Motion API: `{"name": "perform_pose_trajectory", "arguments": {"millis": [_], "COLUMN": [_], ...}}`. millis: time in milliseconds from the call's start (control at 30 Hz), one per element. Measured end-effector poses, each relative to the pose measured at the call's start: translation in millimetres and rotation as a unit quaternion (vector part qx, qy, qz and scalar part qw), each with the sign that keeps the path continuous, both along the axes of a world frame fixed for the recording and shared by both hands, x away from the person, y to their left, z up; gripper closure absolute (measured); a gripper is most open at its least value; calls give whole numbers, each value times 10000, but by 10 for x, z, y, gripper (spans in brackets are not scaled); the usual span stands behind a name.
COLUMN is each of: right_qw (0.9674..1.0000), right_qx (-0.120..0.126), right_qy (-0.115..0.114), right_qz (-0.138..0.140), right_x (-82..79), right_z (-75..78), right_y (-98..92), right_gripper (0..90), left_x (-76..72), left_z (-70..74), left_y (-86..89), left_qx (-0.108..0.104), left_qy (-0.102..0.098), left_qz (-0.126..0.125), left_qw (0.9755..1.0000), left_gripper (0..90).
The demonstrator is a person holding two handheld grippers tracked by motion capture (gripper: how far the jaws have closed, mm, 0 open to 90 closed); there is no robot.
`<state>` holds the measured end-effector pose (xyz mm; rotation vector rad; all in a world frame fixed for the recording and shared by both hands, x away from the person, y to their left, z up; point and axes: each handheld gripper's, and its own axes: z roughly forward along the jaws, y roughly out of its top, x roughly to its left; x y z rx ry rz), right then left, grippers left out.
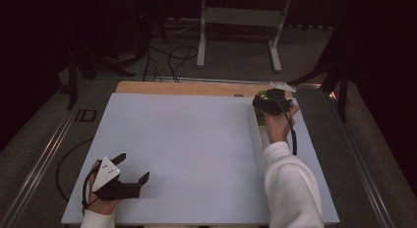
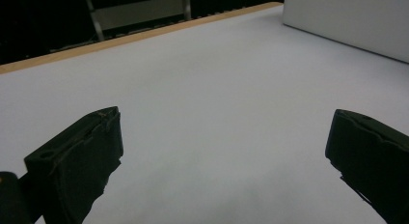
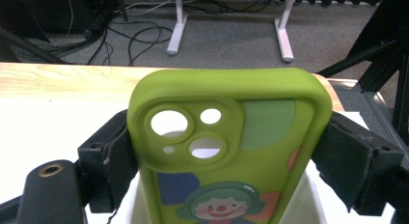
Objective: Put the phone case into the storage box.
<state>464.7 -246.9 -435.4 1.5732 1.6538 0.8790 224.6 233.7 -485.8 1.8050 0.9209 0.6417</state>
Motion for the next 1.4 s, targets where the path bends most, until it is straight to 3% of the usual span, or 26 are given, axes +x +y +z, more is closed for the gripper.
{"name": "perform_pose_trajectory", "arguments": {"millis": [733,800,867,1400], "right_qw": [10000,9998,9998,9992], "right_qx": [2,188,207,283], "right_qy": [69,33,19,-33], "right_qz": [-10,-56,-65,283], "right_x": [32,34,35,-33], "right_z": [-49,-38,-36,32], "right_y": [-8,-29,-33,-45], "right_gripper": [141,88,83,76], "left_x": [-5,-6,-7,-7], "left_z": [3,4,5,3], "left_y": [5,6,7,1], "left_qx": [-13,-15,-20,3], "left_qy": [-10,-9,-12,-3], "left_qz": [18,18,21,6], "left_qw": [10000,10000,10000,10000], "left_gripper": [0,0,0,0]}}
